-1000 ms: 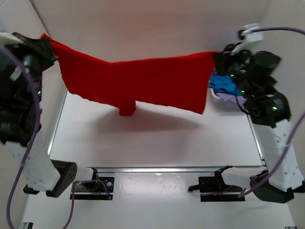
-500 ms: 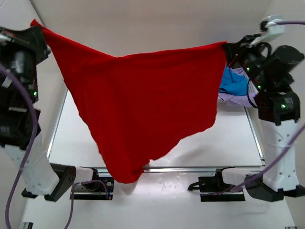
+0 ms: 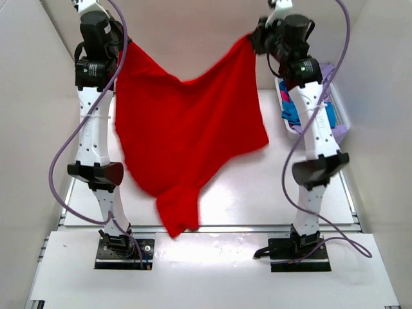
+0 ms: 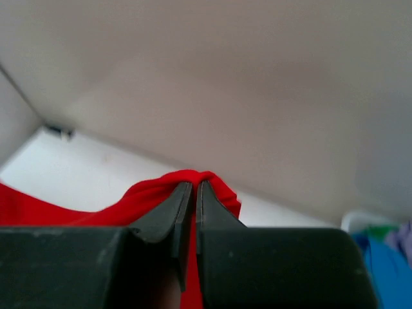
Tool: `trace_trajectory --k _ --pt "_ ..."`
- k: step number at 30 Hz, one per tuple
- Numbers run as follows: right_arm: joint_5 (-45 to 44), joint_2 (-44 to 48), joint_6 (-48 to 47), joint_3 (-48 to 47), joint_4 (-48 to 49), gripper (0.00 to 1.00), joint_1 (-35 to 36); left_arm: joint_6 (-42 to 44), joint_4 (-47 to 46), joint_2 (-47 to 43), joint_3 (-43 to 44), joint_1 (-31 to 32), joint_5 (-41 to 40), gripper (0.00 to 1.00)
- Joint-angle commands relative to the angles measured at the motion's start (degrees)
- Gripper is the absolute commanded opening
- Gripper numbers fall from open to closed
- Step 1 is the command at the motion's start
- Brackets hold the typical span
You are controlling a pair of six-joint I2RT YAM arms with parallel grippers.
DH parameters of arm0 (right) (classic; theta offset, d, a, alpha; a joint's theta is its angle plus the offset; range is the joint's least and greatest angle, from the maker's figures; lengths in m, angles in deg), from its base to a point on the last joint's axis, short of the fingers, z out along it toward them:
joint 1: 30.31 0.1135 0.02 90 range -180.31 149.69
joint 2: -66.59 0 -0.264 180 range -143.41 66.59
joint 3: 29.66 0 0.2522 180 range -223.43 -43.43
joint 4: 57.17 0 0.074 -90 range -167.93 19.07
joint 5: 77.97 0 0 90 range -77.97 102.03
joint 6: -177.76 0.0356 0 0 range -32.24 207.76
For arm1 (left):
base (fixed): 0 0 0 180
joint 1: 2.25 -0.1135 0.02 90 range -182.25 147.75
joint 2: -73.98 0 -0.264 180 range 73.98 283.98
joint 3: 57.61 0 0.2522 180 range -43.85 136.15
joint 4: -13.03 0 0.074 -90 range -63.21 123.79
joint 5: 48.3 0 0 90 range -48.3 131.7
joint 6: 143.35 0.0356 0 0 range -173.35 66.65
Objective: Fold and stack the t-shirts
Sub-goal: Flatten out the tshirt
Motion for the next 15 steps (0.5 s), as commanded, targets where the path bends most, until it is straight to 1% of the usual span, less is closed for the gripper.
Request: trace_trajectory --k 1,2,3,4,5,6,8,9,10,11,12,13,14,15 --pt "1.9 -3.3 2.3 -20.8 6.0 0.0 -3.9 1.5 -15.0 -10.3 -5.2 -3.9 2.4 0.0" --pt "2.5 -1.2 4.4 -17.0 7.8 0.0 -5.0 2.0 -17.1 -11.5 -5.7 -4.1 2.2 0.0" --pt "4.5 1.1 4.5 -12.9 9.0 0.0 -6.9 2.4 -16.8 -11.5 -4.4 -5.3 2.1 0.01" --pt "3.7 5.7 3.1 -4.0 11.6 0.0 -6.7 3.0 -16.4 -11.7 -1.4 -5.2 1.6 0.02" --pt "2.0 9.8 1.1 4.7 13.9 0.0 -6.1 3.4 -15.6 -12.5 -0.1 -4.9 1.4 0.01" --pt "2.1 11.6 1.4 8.3 14.5 0.0 -6.5 3.9 -15.8 -13.2 -0.5 -4.5 1.1 0.02" --pt "1.9 14.7 1.1 14.2 10.8 0.0 -7.3 4.8 -16.6 -17.5 -3.9 -3.4 1.3 0.02" --pt "1.4 15.2 -0.1 17.4 9.0 0.0 -7.3 6.1 -15.8 -19.0 -4.3 -0.8 0.5 0.0" --pt "-0.5 16.9 -0.4 19.5 8.6 0.0 -6.6 6.4 -15.0 -19.7 -3.7 2.3 -2.3 0.0" --pt "-0.5 19.0 -0.2 24.6 8.5 0.0 -6.3 5.7 -11.8 -20.8 -2.7 2.8 -3.9 0.0" --pt "0.1 21.2 0.7 30.5 9.7 0.0 -6.2 3.7 -7.0 -21.3 -1.5 4.9 -5.0 0.0" --pt "0.6 22.6 1.1 33.7 10.5 0.0 -5.9 2.6 -2.2 -21.6 -1.6 6.8 -6.5 0.0" --pt "0.7 24.8 2.1 39.5 11.1 0.0 -5.4 2.1 0.7 -21.6 -1.3 7.1 -6.0 0.0" --pt "1.5 26.5 2.6 45.0 11.3 0.0 -5.7 1.8 7.1 -21.4 -2.0 7.3 -6.2 0.0"
